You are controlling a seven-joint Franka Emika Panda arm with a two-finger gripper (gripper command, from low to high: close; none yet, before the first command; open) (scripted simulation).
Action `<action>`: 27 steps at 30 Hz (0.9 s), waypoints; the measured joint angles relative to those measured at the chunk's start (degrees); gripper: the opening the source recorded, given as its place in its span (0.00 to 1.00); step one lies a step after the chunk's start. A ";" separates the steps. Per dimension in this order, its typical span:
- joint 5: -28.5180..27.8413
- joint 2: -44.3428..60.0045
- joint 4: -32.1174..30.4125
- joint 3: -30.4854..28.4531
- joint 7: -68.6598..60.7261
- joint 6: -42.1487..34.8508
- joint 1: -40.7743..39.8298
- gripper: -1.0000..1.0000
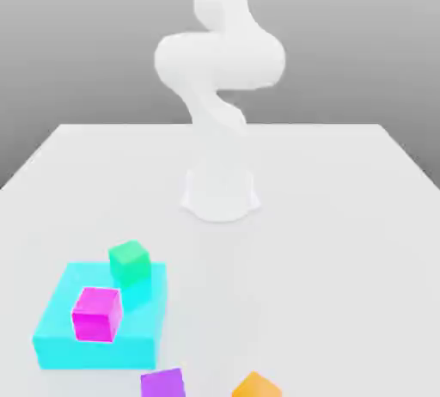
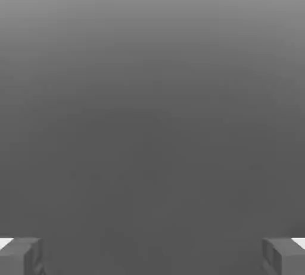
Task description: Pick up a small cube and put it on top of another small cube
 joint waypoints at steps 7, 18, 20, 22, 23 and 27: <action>1.91 14.87 -0.17 -3.84 -6.27 4.47 2.31 0.50; 6.06 37.75 -0.43 -7.40 -16.79 11.31 3.30 0.50; 6.59 41.90 -0.48 -7.56 -18.55 12.56 2.97 0.50; 6.91 46.02 -0.53 -7.58 -20.15 13.83 2.58 0.50; 6.97 48.07 -0.56 -7.57 -20.88 14.47 2.37 0.50; 6.49 56.18 -0.70 -7.62 -23.30 17.08 1.44 0.50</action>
